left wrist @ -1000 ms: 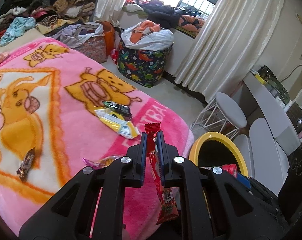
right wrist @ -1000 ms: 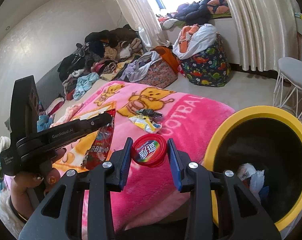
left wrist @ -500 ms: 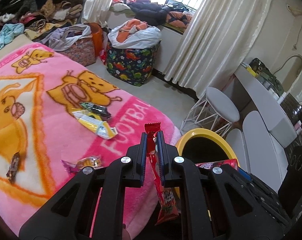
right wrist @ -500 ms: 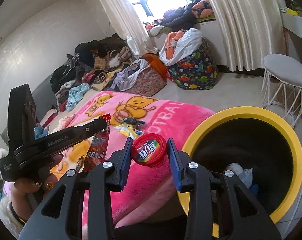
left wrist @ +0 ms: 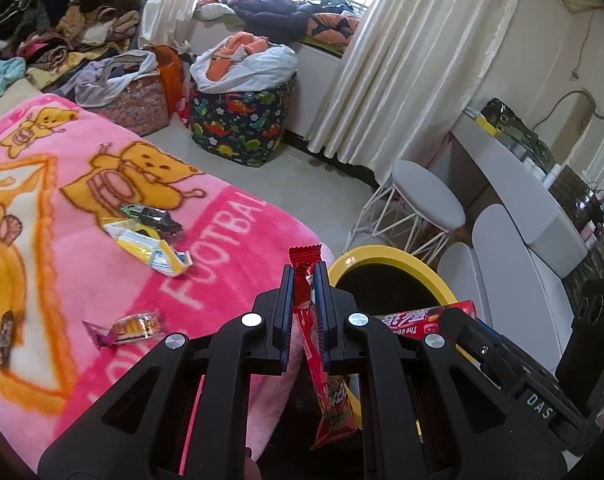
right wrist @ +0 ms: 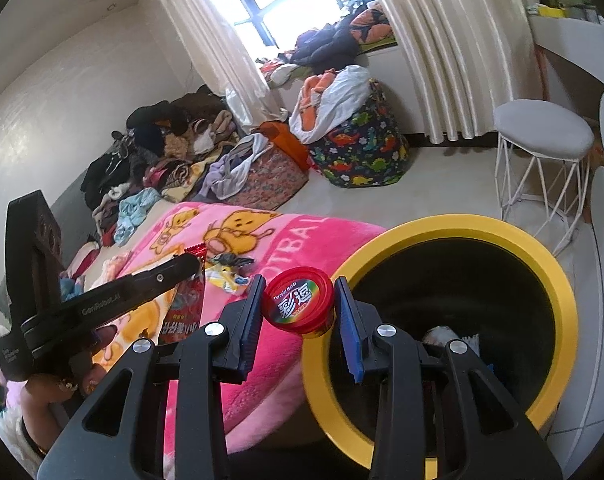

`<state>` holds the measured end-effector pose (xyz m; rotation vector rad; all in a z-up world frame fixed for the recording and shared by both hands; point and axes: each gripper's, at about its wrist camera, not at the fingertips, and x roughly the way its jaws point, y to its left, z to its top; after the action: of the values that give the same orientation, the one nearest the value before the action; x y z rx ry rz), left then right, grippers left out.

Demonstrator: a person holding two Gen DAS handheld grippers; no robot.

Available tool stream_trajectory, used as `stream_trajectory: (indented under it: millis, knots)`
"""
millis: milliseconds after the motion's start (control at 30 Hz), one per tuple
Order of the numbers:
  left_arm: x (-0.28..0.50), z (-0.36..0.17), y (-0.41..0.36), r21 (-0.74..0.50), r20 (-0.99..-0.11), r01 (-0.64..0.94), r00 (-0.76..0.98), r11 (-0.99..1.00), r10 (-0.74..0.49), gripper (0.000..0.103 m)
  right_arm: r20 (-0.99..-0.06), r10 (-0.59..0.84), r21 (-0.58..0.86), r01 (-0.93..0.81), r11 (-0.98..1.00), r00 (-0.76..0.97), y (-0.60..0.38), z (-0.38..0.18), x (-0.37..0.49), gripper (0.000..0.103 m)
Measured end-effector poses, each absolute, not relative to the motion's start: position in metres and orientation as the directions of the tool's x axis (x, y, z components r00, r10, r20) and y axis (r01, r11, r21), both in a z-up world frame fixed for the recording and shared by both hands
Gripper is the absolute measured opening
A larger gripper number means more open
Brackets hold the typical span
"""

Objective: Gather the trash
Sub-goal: 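Carry the red snack stick and red candy tube over the yellow bin, then open both tools to drop the snack stick and candy tube into the bin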

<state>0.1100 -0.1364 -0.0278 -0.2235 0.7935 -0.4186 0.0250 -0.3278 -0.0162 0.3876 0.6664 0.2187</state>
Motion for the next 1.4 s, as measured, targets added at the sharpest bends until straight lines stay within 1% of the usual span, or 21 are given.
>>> stream_trajectory:
  millis: [500, 933, 1400]
  knots:
    - [0.107, -0.036, -0.172, -0.336, -0.652, 0.348, 0.584, 0.875, -0.483, 0.006, -0.569, 0.236, 0.409, 0.022, 0.912, 0.787, -0.359, -0.026, 0.019, 0.033]
    - [0.107, -0.049, -0.213, -0.327, -0.666, 0.414, 0.537, 0.85, -0.518, 0.006, -0.598, 0.154, 0.402, 0.128, 0.907, 0.787, -0.394, -0.042, 0.01, 0.033]
    - [0.121, -0.074, -0.251, -0.335, -0.692, 0.454, 0.477, 0.826, -0.543, 0.006, -0.633, 0.125, 0.416, 0.199, 0.887, 0.764, -0.417, -0.061, 0.009, 0.033]
